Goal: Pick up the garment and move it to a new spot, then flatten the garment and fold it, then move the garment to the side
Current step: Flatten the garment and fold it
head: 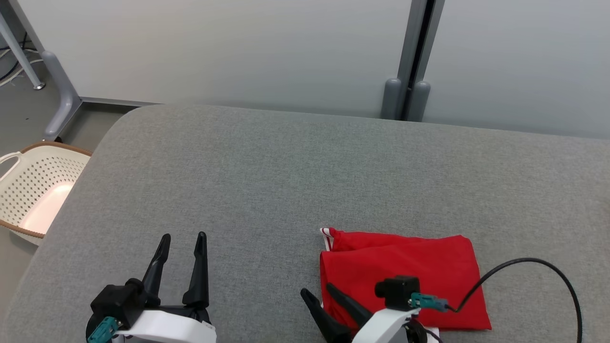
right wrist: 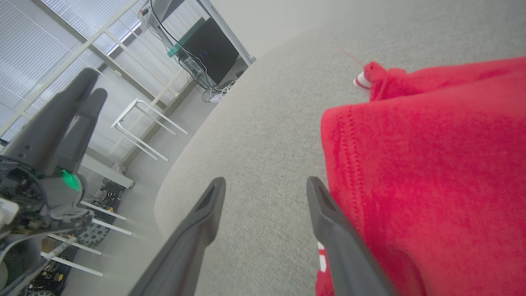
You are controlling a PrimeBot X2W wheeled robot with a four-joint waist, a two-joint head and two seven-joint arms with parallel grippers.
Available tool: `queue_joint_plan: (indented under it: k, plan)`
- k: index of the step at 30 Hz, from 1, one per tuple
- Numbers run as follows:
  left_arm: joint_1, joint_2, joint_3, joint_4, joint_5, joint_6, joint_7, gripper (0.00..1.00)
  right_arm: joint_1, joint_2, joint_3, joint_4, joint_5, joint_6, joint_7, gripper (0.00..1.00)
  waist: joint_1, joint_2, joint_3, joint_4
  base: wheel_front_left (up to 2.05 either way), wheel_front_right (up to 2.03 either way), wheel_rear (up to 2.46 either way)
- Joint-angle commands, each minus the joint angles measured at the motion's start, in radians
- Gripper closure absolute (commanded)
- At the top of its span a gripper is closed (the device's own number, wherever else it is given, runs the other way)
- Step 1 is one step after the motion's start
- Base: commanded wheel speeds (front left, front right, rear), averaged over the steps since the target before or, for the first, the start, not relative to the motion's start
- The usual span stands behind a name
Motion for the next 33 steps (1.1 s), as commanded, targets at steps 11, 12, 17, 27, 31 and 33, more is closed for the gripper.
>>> queue_joint_plan:
  k: [11,12,17,27,31,33]
  plan:
    - [0.005,0.003,0.014,-0.023,0.005,0.003,0.000,0.00,-0.138,-0.084,-0.185,0.072,-0.218,0.000,-0.096,0.00,0.0000,0.0000,-0.026,-0.081,0.00,0.00,0.00]
    - [0.006,0.003,0.015,-0.026,0.005,0.003,0.000,0.00,-0.138,-0.095,-0.223,0.068,-0.256,0.000,-0.096,0.00,0.0000,0.0000,-0.027,-0.088,0.00,0.00,0.00]
    - [0.004,0.003,0.018,-0.045,0.005,0.005,0.000,0.00,-0.064,-0.151,-0.443,-0.013,-0.459,0.000,-0.097,0.00,0.0000,0.0000,-0.025,-0.119,0.00,0.00,0.00]
    - [0.023,0.003,0.029,-0.061,0.027,0.012,0.000,0.00,0.178,-0.075,-0.798,-0.272,-0.763,0.000,-0.097,0.00,0.0000,0.0000,-0.018,-0.158,0.00,0.00,0.00]
    - [0.043,0.003,0.037,-0.064,0.046,0.022,0.000,0.00,0.244,-0.037,-0.863,-0.335,-0.802,0.000,-0.097,0.00,0.0000,0.0000,-0.017,-0.169,0.00,0.00,0.00]
    - [0.048,0.003,0.039,-0.069,0.045,0.027,0.000,0.00,0.262,-0.024,-0.872,-0.354,-0.814,0.000,-0.097,0.00,0.0000,0.0000,-0.017,-0.171,0.00,0.00,0.00]
